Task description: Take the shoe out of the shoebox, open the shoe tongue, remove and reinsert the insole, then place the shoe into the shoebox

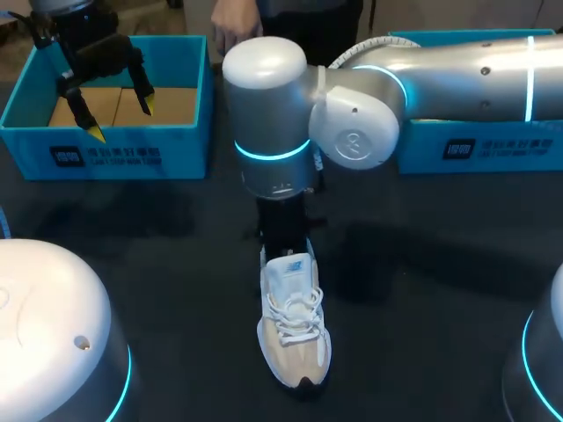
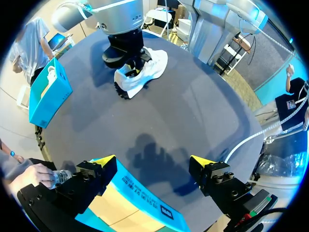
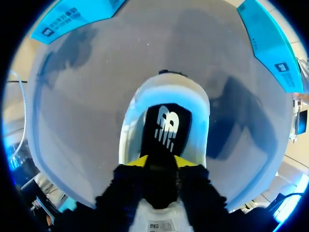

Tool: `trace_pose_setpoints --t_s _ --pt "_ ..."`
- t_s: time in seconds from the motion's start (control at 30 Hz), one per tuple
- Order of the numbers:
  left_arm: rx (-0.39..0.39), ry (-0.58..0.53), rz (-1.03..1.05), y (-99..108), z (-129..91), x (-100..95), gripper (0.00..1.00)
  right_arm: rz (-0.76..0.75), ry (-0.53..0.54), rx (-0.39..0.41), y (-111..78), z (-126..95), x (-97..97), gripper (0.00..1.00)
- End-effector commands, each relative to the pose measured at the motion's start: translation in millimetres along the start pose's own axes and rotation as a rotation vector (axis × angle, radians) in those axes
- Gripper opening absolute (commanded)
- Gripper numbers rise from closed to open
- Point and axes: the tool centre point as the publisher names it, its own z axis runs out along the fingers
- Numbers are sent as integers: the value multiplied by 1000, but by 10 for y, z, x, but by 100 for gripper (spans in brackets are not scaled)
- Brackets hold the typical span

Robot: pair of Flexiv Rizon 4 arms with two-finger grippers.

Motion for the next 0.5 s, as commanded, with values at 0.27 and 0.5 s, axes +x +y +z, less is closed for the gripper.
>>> trace_pose_setpoints --t_s 0.27,0.5 --pt "-2 3 1 6 -2 -3 100 3 -22 -6 -78 9 45 100" --pt "-2 3 1 6 -2 -3 100 7 -47 -21 -124 -60 53 100"
